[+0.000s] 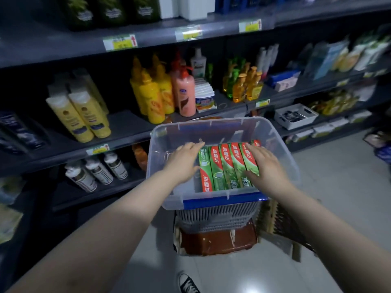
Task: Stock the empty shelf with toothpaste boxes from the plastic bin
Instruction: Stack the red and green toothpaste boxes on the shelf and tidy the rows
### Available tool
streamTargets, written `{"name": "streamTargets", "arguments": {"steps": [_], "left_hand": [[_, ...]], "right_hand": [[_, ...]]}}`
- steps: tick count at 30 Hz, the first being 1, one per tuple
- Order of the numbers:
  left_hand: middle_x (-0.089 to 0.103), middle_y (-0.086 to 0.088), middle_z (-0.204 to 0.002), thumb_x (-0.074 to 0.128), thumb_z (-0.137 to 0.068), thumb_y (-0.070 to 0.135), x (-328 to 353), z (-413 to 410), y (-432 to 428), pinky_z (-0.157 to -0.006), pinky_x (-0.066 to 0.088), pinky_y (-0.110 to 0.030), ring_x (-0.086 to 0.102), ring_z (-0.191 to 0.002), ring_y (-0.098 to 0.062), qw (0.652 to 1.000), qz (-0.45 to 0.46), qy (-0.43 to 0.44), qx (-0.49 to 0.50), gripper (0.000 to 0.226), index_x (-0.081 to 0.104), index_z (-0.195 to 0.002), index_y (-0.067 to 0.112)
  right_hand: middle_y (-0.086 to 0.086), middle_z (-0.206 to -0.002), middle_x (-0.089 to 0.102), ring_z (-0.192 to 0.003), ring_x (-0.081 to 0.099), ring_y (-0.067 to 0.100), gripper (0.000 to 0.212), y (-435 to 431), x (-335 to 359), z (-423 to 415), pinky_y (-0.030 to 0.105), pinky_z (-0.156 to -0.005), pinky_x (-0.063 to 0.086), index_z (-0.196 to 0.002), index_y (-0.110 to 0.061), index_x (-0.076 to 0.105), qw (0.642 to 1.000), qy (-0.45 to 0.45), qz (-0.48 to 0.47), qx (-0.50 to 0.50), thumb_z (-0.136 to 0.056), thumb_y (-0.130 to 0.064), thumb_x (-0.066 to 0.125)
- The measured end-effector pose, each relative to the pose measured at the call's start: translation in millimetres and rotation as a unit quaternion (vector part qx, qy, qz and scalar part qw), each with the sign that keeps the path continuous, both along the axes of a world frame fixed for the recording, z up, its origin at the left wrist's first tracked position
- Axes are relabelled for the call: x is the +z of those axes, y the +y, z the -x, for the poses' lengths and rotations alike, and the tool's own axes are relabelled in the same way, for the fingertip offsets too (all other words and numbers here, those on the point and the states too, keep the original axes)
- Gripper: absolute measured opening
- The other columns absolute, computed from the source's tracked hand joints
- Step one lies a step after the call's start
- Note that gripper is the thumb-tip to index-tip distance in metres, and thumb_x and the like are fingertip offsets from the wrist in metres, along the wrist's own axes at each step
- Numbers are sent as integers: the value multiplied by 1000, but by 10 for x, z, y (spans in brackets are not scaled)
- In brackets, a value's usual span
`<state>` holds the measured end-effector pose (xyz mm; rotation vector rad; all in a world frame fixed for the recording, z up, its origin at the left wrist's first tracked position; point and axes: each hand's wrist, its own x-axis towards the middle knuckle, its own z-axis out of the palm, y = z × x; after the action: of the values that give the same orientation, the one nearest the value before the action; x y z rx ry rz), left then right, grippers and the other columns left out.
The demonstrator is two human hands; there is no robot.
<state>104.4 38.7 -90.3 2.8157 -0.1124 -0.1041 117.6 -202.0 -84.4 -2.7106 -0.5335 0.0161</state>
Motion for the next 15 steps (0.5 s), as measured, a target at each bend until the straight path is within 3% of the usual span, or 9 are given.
{"name": "streamTargets", "arguments": {"steps": [4,8,15], "left_hand": [[32,-5,-152,64,-87,16,-325,-404,123,-113,27,-38,30,-138,-26,987,-71,78,-117,71,28,-148,23],[33,-9,-144,63,-87,15,-567,-623,169,-108,31,-41,28,-133,-29,961,-128,127,-212,62,37,-142,25],[29,-7,-144,65,-82,11,-657,-743,140,-109,23,-43,25,-131,-30,947,-171,61,-263,62,41,-135,32]], "right_hand": [[4,-153,33,-140,29,26,76,166,-190,-257,44,-115,26,-149,-24,26,999,43,-5,-19,-85,-29,67],[1,-154,31,-142,26,23,74,310,-316,-383,41,-117,23,-149,-23,25,997,66,-13,-30,-87,-28,65],[0,-154,30,-142,25,21,71,364,-439,-503,39,-117,21,-148,-25,28,995,94,-25,-19,-88,-30,64]]}}
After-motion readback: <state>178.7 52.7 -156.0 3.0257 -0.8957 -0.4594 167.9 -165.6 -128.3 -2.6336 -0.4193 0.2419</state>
